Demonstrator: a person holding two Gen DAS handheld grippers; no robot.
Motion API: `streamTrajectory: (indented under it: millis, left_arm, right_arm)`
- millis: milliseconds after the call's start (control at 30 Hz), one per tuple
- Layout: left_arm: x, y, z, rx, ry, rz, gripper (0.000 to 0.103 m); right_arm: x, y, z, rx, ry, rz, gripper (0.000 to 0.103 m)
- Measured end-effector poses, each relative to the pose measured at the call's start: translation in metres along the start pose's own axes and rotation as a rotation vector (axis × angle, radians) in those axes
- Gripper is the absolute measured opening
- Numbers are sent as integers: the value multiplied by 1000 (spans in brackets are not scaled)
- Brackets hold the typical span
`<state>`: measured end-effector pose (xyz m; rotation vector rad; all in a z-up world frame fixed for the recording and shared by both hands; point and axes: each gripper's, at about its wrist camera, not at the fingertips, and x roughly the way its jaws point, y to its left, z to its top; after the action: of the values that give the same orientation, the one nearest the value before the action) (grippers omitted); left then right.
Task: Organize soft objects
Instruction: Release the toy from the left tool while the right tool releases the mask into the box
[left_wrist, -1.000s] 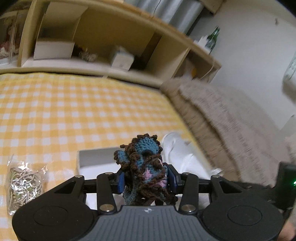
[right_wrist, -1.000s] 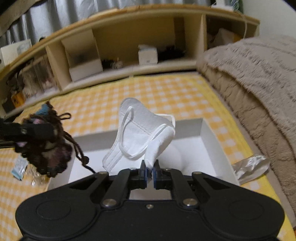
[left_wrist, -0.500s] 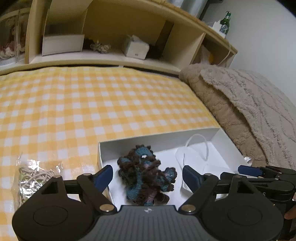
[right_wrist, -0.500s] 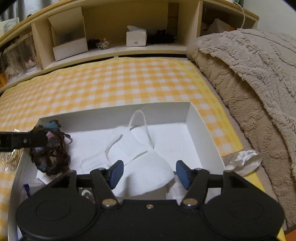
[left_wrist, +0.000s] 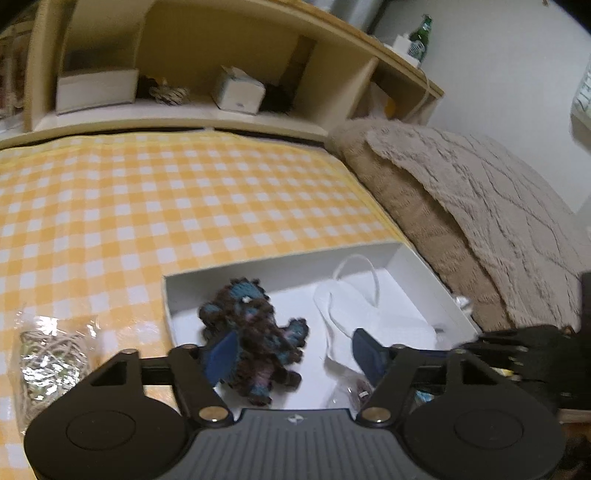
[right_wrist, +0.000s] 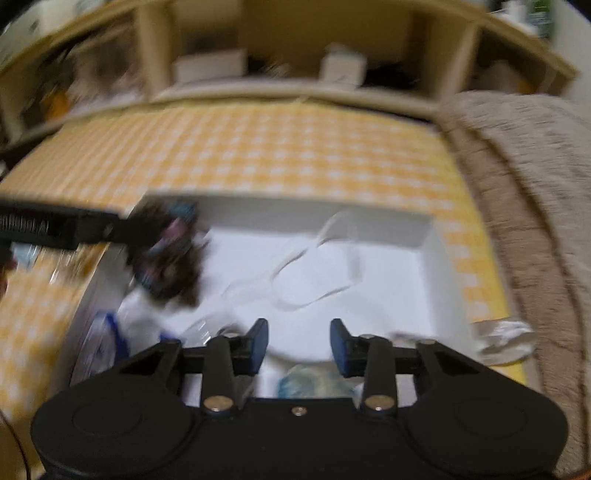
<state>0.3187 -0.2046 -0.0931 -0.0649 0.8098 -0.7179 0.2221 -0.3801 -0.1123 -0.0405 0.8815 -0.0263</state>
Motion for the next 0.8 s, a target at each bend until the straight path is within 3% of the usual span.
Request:
streamTrajectory:
  millis: [133,367,800]
  left_arm:
    - [10,-2,-2,15,36,6,61]
    - [28,9,-6,24,98,82,50]
    - [5,16,-16,34,108,135,29]
  right_arm:
    - [27,4,1,-27,67,-33,23]
    - [47,-10,1,65,67,-62,22]
    - [19,-17,-2,138,-11,-28,23]
